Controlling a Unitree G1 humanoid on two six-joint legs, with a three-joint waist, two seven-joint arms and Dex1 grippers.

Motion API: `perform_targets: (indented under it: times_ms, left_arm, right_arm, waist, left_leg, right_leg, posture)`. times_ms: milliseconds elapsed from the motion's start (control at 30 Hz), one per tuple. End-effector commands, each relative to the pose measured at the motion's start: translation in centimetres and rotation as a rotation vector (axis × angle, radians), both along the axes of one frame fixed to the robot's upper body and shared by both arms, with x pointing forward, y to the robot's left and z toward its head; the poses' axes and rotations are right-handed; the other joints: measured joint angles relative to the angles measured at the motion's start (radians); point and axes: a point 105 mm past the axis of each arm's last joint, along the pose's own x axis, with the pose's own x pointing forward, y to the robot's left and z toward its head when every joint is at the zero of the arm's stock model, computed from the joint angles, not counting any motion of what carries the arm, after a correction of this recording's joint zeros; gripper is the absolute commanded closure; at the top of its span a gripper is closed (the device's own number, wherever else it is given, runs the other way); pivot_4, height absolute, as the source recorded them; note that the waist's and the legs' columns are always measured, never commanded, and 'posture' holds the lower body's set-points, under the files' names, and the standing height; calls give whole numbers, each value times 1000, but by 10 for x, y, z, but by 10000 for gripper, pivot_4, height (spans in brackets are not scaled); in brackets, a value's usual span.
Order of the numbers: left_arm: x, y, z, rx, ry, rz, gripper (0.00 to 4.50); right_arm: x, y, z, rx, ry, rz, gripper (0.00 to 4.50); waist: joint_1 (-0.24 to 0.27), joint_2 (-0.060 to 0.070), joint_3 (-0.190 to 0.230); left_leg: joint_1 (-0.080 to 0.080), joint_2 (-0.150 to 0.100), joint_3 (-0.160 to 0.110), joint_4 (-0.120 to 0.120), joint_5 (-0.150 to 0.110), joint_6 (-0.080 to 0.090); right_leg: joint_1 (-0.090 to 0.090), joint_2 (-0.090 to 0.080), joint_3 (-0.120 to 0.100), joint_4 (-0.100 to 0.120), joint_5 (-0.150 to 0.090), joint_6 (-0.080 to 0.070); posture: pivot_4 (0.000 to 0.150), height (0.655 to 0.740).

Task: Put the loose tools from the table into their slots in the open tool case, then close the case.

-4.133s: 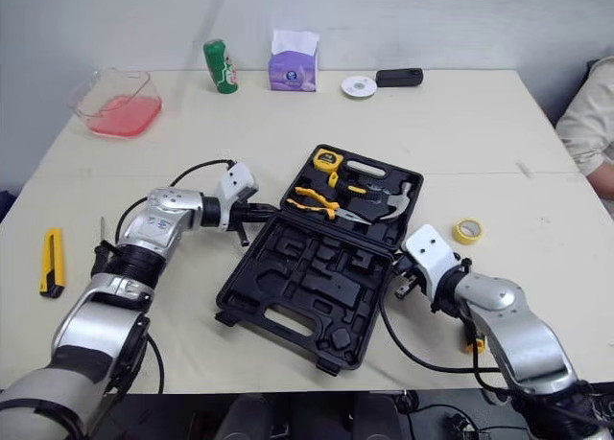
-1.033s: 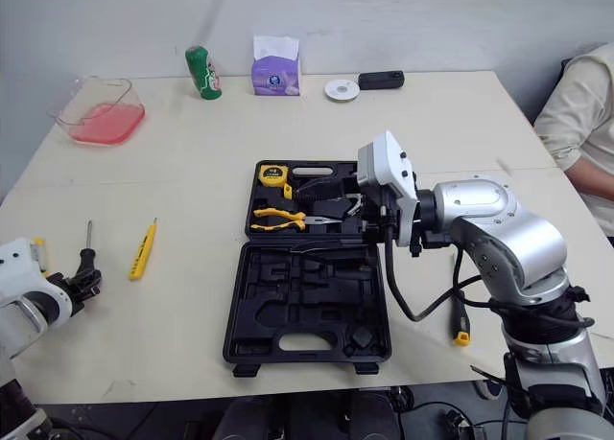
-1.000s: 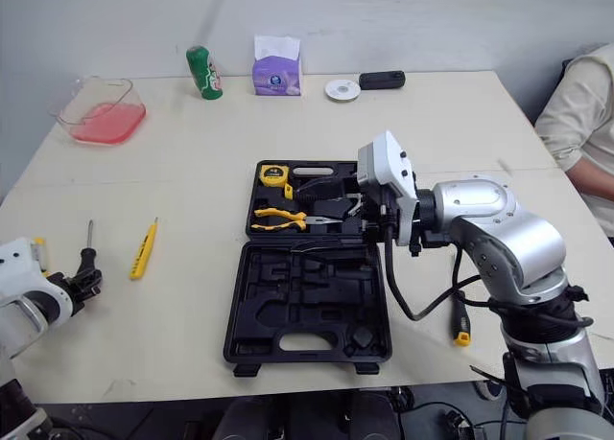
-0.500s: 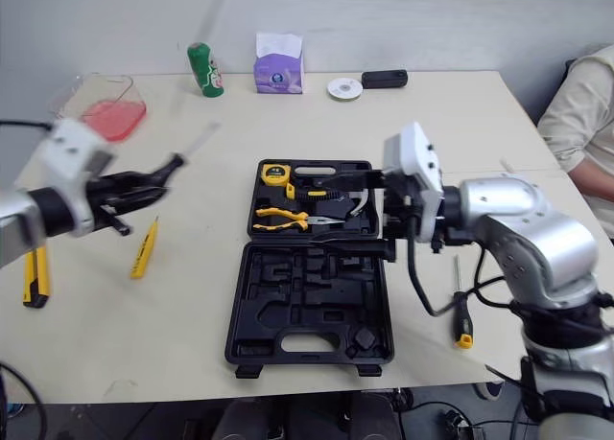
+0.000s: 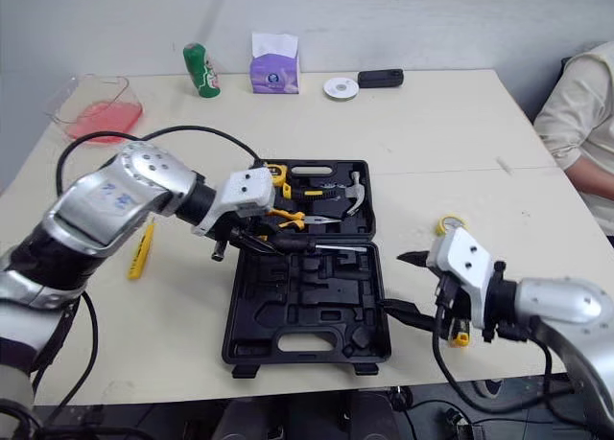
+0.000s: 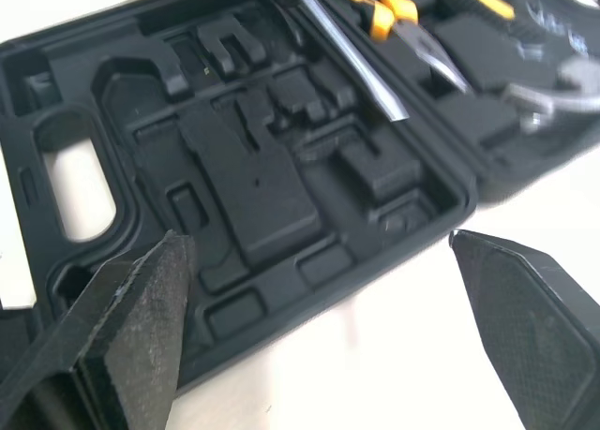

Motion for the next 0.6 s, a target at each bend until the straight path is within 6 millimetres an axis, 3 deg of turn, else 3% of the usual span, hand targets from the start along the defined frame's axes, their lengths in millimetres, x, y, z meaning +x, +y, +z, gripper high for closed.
perform_targets:
  times_ms: [33, 300, 600]
  left_arm:
    - [9, -2, 3, 61, -40, -16, 34924]
    - [26, -2, -13, 120, -43, 32, 34924]
    - [23, -3, -22, 128, -26, 31, 34924]
  right_arm:
    - [-4, 5, 11, -7, -93, -8, 0]
    - [-6, 5, 8, 6, -106, -46, 0]
    - [-4, 5, 8, -3, -107, -40, 0]
  waist:
    - [0, 0, 0]
    - [14, 0, 0]
    - [16, 0, 0]
  left_leg:
    - [0, 0, -1, 0, 0, 0]
    - [-2, -1, -3, 1, 0, 1]
    - [-2, -1, -4, 1, 1, 2]
  right_leg:
    - [0, 0, 0, 0, 0, 0]
    - [0, 0, -1, -1, 0, 0]
    - [0, -1, -1, 0, 0, 0]
  posture:
    - [1500, 7244]
    - [1500, 7244]
    - [1500, 7244]
